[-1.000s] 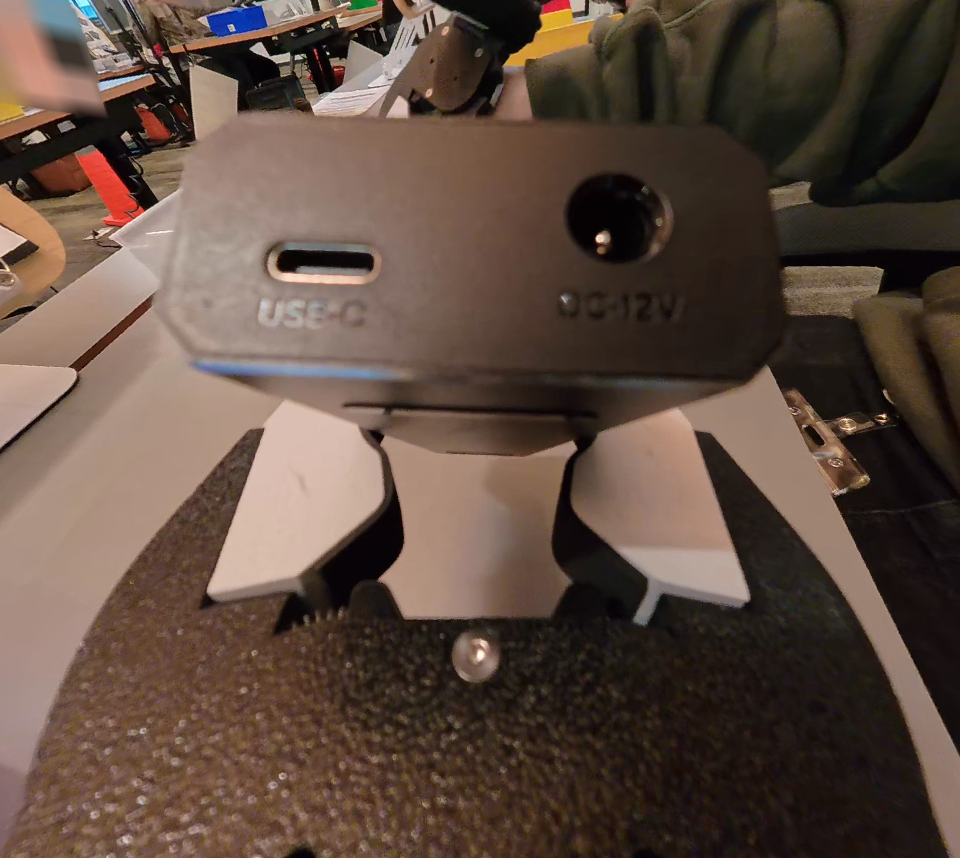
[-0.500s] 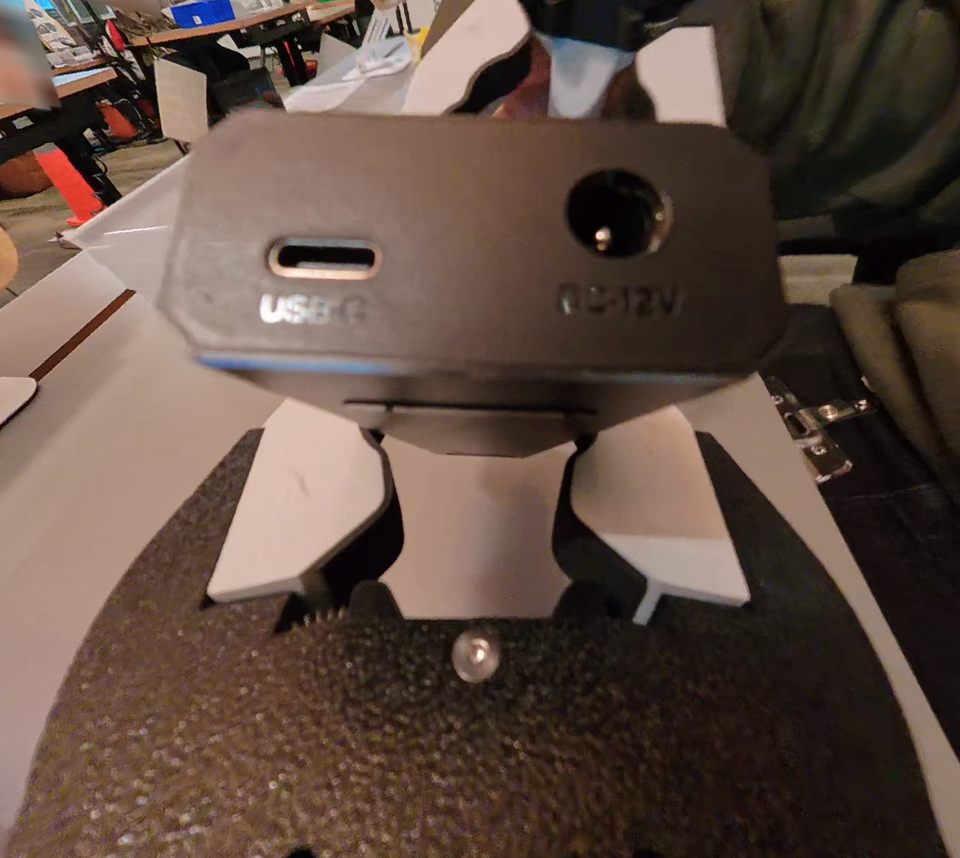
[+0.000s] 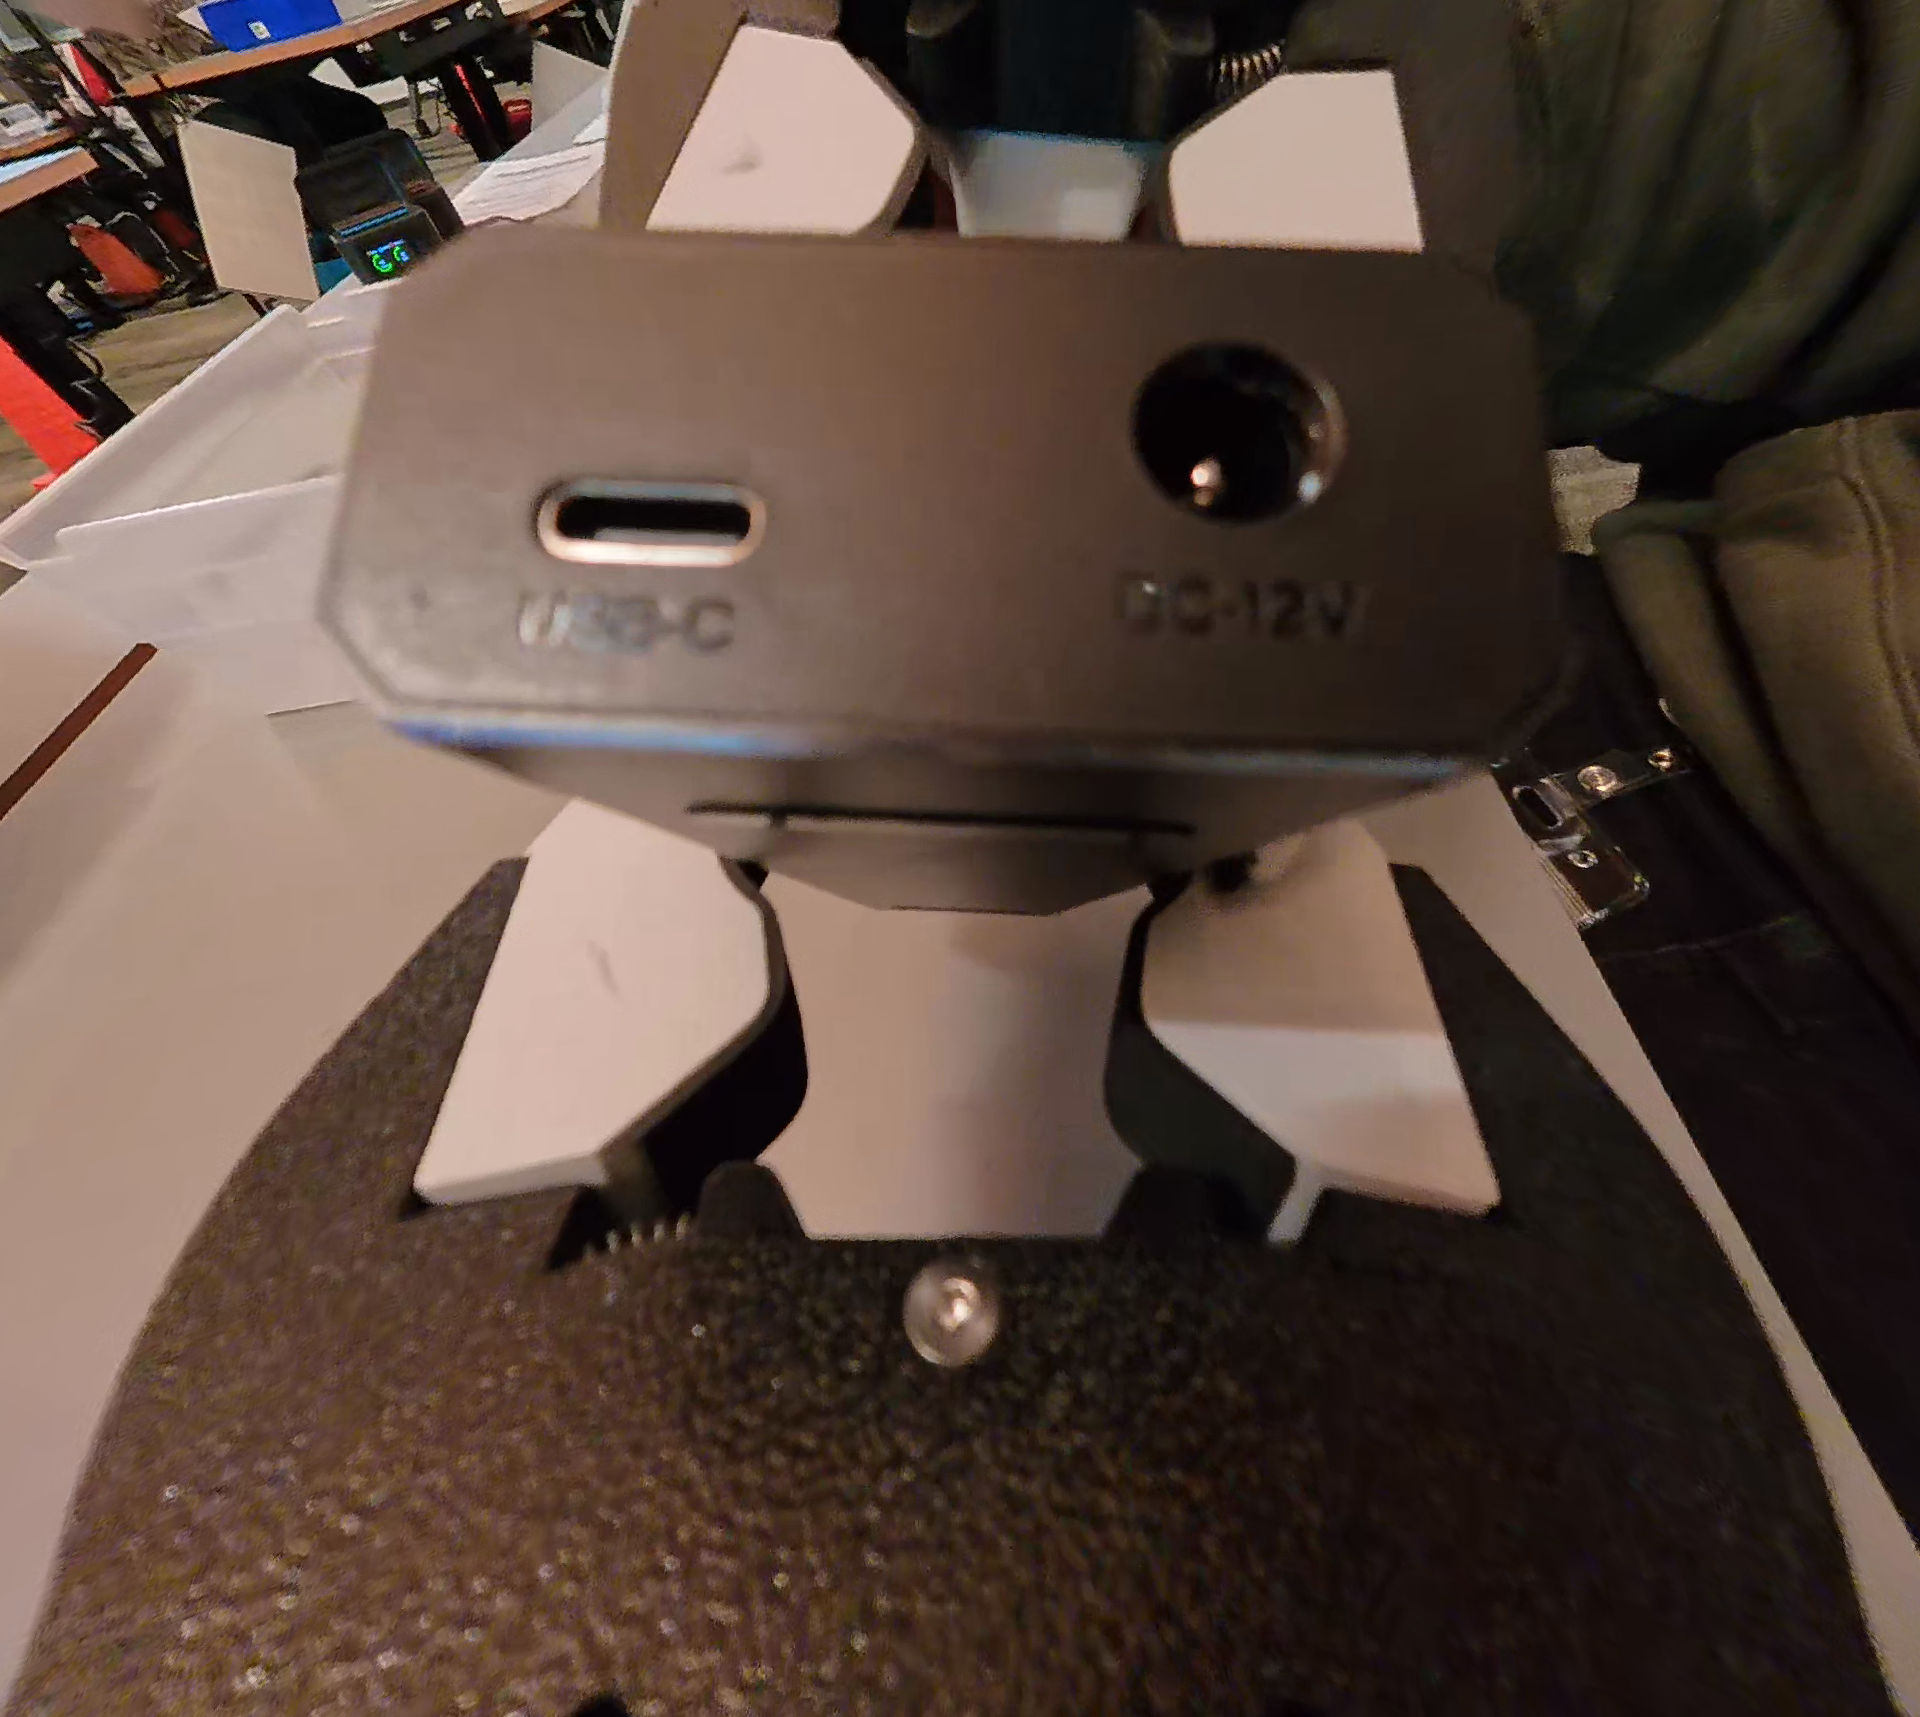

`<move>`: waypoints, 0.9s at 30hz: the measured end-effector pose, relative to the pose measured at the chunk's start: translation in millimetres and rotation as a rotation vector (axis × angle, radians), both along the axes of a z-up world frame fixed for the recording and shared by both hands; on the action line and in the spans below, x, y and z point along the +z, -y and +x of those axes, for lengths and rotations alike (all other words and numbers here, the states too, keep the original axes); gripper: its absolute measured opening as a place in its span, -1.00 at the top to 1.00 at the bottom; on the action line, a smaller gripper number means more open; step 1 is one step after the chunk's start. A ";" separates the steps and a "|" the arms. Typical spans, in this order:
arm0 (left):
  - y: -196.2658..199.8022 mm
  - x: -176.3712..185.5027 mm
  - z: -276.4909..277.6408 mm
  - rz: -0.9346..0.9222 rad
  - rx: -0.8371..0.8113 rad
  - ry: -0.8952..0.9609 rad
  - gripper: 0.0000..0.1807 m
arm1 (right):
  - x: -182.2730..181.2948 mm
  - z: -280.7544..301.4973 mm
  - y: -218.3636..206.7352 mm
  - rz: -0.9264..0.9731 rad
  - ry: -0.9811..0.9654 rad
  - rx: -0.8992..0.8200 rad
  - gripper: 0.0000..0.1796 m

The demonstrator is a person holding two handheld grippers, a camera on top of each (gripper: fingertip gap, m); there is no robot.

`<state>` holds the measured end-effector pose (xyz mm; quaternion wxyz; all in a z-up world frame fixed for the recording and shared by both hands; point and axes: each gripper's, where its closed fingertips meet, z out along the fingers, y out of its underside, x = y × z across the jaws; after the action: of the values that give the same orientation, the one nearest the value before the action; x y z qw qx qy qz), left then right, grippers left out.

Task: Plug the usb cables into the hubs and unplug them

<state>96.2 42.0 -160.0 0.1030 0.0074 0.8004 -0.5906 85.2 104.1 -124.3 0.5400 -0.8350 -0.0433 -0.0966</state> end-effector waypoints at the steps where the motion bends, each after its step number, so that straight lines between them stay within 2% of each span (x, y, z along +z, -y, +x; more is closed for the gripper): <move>1: 0.0 0.6 -0.1 -0.005 0.000 -0.003 0.23 | 0.2 0.1 0.1 0.004 -0.002 0.000 0.36; 6: 3.0 11.1 2.0 -0.076 0.018 0.018 0.22 | 7.7 3.2 5.4 -0.042 0.029 -0.032 0.36; 11: -9.7 25.4 26.2 -0.189 0.178 0.024 0.15 | 39.5 28.2 31.2 -0.113 0.174 -0.171 0.36; 15: -25.5 29.3 38.4 -0.211 0.254 0.013 0.15 | 80.2 81.2 86.2 -0.165 0.301 -0.395 0.36; 19: -31.4 33.2 39.7 -0.234 0.261 0.004 0.23 | 107.8 160.2 162.8 -0.365 0.475 -0.623 0.36; 21: -31.6 31.3 39.4 -0.230 0.255 -0.004 0.24 | 106.0 197.6 198.4 -0.534 0.508 -0.667 0.36; 23: -32.1 29.5 40.4 -0.224 0.258 -0.009 0.26 | 92.5 228.0 225.9 -0.701 0.491 -0.639 0.36; 27: -33.3 28.2 41.3 -0.230 0.257 -0.023 0.28 | 49.6 269.0 248.5 -0.871 0.337 -0.518 0.36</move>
<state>137.5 75.4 -131.8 0.1686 -0.1134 0.7229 -0.6604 354.2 -144.4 -74.7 0.0873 -0.9381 0.0420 -0.3324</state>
